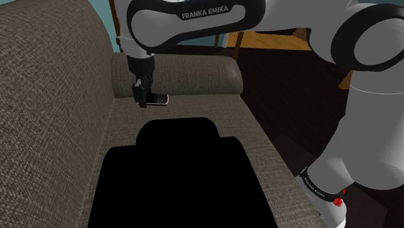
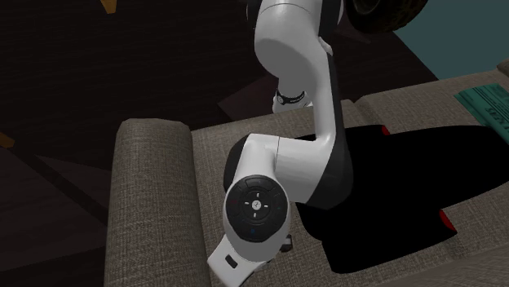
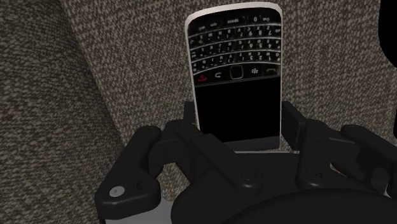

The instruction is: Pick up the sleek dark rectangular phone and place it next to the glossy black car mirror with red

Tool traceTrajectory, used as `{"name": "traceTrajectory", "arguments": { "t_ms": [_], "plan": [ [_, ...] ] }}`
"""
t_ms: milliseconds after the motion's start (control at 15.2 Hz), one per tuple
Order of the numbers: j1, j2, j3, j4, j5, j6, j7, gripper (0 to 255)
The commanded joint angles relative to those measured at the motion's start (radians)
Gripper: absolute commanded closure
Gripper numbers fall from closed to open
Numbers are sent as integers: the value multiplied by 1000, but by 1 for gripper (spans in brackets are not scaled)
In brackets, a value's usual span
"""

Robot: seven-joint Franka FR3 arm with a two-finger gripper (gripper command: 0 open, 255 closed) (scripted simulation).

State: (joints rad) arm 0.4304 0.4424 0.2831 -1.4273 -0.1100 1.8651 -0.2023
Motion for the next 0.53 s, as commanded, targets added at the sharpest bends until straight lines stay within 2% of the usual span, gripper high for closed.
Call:
{"name": "traceTrajectory", "arguments": {
  "t_ms": [0, 462],
  "plan": [
    [1, 0, 0, 28, 1, -28, -1, 255],
    [7, 0, 2, 122, 2, -122, -4, 255]
  ]
}}
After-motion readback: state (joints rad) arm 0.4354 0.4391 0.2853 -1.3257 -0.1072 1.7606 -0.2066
